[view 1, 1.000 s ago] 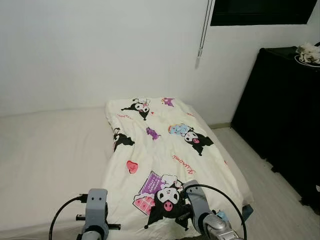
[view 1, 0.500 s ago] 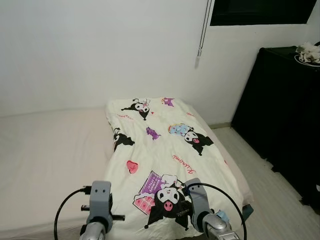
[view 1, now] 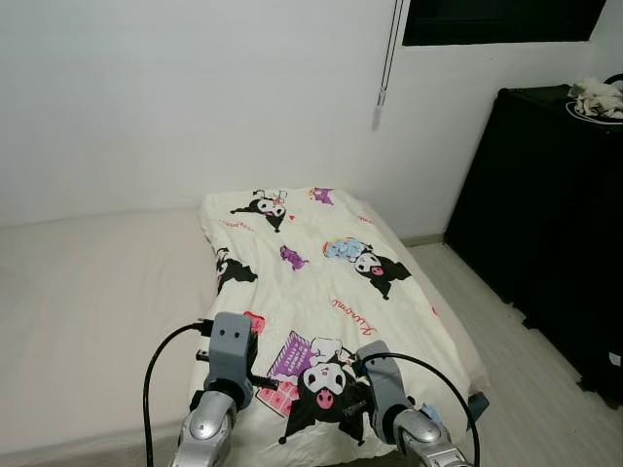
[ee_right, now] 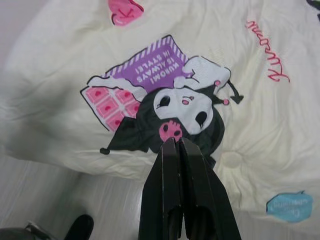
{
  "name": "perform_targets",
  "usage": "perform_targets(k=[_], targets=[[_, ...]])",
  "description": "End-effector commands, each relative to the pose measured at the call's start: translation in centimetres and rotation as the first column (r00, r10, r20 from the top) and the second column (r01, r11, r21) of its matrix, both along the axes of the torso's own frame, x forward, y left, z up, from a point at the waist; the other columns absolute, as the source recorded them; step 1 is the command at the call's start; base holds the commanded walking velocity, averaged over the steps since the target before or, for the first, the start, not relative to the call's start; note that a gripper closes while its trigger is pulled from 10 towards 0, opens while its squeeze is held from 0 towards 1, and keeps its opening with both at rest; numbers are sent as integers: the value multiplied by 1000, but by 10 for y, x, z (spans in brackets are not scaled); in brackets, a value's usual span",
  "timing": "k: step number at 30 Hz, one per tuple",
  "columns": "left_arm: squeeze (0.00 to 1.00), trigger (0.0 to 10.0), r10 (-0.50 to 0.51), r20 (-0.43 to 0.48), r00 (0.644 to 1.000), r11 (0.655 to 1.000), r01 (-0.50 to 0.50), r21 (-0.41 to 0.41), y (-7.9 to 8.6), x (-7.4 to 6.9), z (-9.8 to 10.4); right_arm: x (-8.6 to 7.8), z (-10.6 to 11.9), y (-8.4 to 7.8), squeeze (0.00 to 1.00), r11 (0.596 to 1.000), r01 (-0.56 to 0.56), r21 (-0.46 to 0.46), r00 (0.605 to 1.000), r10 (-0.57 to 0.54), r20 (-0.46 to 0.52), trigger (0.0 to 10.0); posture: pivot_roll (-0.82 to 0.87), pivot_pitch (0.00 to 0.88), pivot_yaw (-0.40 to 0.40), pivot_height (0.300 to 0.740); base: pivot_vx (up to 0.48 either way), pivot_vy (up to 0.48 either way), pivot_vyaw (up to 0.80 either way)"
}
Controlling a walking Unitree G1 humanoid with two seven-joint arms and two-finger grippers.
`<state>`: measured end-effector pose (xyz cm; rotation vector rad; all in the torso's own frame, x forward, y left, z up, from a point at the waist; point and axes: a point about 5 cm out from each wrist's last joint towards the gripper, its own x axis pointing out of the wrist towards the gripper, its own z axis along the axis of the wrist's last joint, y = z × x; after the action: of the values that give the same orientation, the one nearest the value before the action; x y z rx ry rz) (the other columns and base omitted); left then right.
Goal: Clean up the room
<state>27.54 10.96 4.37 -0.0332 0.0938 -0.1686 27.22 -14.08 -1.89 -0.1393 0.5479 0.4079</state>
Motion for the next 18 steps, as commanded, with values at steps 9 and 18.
perform_targets(k=[9,18], targets=[[0,10000,169,-222,960,984,-154,85,43,-29,-45,-4,-7,-5,0,998,42,-41,998,-44,-49,10000,-81,0,-40,740,0,0,0],[0,10000,156,-239,958,986,-137,95,46,-39,-49,-6,-9,-2,0,998,19,-59,997,-23,-67,10000,-70,0,-50,740,0,0,0]])
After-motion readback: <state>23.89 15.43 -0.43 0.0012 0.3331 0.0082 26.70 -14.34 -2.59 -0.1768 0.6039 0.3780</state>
